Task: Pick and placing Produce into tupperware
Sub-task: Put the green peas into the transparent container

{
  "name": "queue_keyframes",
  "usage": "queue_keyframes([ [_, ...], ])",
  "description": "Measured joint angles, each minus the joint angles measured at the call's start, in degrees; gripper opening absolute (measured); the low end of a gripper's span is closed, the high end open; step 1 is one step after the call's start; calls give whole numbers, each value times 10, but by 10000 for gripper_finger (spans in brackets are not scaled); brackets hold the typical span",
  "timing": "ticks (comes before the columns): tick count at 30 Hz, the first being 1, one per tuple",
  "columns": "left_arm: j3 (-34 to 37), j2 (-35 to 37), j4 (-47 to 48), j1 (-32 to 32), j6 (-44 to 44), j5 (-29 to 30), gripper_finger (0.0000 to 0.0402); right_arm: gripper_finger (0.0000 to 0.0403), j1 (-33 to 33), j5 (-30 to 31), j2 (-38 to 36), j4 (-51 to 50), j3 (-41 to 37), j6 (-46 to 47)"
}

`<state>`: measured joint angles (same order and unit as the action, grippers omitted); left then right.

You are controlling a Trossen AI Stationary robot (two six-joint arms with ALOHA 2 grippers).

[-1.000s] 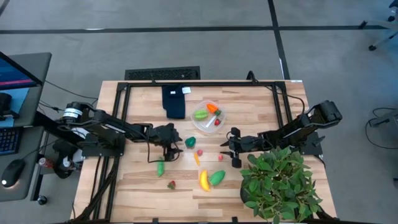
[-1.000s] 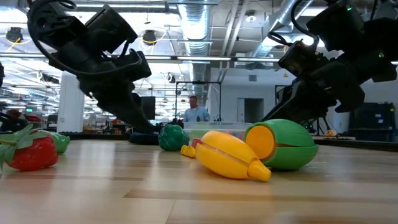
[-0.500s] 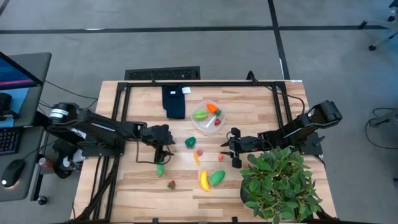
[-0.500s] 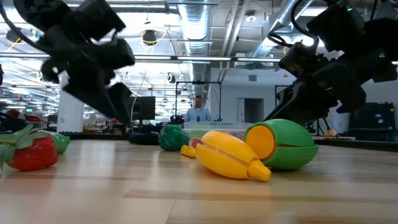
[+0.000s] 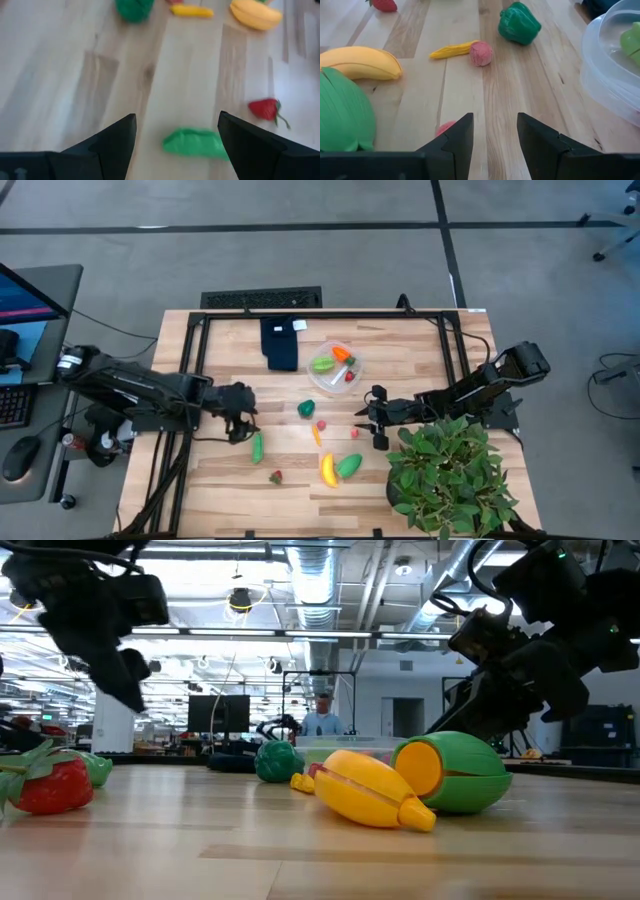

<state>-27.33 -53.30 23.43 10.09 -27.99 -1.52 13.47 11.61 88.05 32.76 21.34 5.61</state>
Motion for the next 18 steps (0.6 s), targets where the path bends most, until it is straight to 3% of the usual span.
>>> queue_keyframes([
  [5, 0, -1, 24, 46, -33, -23, 270, 142, 0, 0, 0, -3, 0, 0],
  [9, 0, -3, 29, 70, -115, -26, 270, 141, 0, 0, 0, -3, 0, 0],
  [18, 0, -3, 49, 106, -291, 24, 270, 138, 0, 0, 0, -2, 0, 0],
])
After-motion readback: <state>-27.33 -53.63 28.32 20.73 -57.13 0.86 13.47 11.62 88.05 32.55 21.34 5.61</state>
